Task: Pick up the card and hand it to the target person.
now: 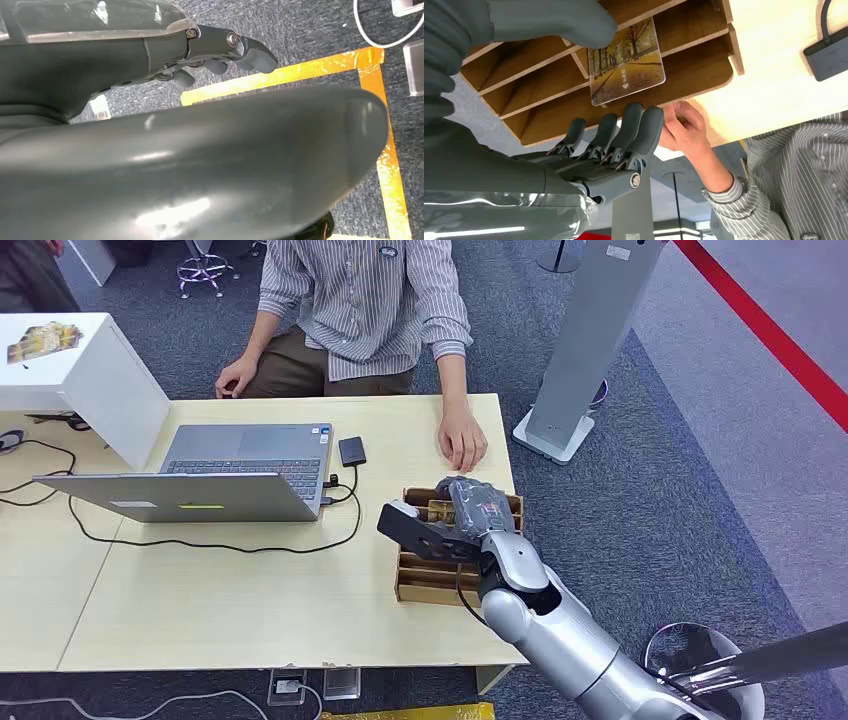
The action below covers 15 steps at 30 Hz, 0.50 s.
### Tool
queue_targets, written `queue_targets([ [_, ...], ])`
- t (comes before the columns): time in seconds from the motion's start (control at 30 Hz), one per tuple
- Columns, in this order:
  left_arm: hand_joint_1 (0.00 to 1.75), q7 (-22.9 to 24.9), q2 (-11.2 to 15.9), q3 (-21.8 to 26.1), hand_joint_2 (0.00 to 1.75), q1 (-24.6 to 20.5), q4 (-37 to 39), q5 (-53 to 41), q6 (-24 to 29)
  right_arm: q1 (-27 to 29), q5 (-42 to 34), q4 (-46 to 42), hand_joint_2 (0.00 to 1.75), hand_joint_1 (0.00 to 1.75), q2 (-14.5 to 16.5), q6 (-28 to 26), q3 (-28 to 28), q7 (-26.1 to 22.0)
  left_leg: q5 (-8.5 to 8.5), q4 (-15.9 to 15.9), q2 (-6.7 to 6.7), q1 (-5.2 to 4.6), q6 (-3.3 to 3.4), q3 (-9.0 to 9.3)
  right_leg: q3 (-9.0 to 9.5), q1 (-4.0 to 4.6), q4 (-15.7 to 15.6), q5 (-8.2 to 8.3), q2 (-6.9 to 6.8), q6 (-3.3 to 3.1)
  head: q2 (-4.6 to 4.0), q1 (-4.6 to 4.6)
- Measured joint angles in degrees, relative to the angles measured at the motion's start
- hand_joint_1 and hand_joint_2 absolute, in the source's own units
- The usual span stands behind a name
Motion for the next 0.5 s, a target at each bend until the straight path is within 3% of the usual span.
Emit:
queue_targets([
  [0.5,0.00,-0.14,0.00,0.00,0.00,0.01,-0.01,0.02,-0.02,-0.36,0.17,0.40,1.75,0.83,0.22,-0.56,0.00,0.03,0.00,0.00,0.00,0.00,0.00,0.00,0.00,0.00,0.00,0.00,0.00,0.00,0.01,-0.01],
])
